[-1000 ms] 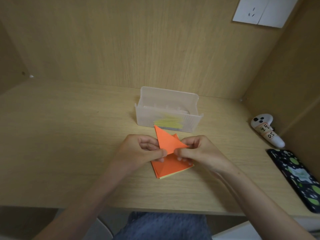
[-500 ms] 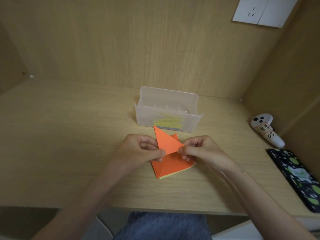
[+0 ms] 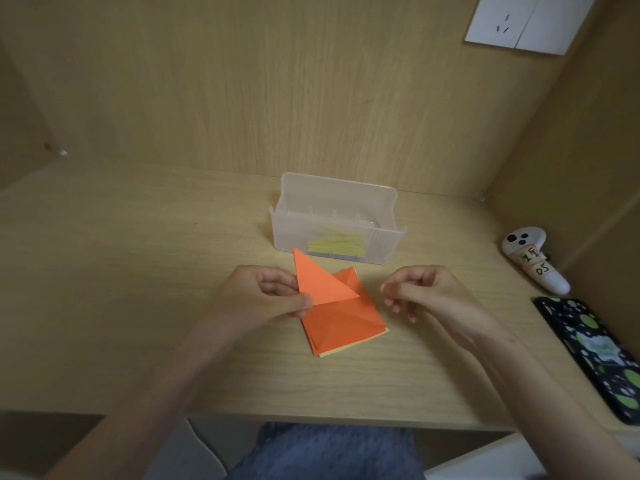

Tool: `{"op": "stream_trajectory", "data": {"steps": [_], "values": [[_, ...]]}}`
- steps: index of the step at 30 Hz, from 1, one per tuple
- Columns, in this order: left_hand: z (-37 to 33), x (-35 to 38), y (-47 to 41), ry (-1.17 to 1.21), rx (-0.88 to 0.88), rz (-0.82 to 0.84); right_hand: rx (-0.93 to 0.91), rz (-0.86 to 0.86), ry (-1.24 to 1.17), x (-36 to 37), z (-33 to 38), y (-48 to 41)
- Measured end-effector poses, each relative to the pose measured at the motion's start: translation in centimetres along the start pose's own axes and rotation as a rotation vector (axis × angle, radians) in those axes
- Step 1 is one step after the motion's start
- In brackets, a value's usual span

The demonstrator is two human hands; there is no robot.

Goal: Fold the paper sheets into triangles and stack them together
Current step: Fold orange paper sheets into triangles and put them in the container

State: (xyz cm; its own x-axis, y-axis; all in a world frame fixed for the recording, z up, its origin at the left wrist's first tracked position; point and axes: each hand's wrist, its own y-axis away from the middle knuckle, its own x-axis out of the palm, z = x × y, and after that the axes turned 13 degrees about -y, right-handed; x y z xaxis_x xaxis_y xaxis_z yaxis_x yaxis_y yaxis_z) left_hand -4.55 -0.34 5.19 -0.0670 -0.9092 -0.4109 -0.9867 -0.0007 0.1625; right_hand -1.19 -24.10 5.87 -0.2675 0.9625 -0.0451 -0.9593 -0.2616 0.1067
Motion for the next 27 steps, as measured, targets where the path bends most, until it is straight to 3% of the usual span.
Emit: {"op": "stream_trajectory", "data": {"steps": [7,17,27], "values": [[-0.5,1.1,-0.3,-0.057,0.060,0.072,0.068,0.216,0.049,2.9,0.4,-0.1],[-0.3,1.5,-0.3,-0.040,0.070,0.122,0.033,0.164,-0.012,3.5,0.3,0.0],[-0.1,1.6,-0.2,-0.050,0.082,0.072,0.041,0.163,-0.030,3.6,0.4,0.3]]}}
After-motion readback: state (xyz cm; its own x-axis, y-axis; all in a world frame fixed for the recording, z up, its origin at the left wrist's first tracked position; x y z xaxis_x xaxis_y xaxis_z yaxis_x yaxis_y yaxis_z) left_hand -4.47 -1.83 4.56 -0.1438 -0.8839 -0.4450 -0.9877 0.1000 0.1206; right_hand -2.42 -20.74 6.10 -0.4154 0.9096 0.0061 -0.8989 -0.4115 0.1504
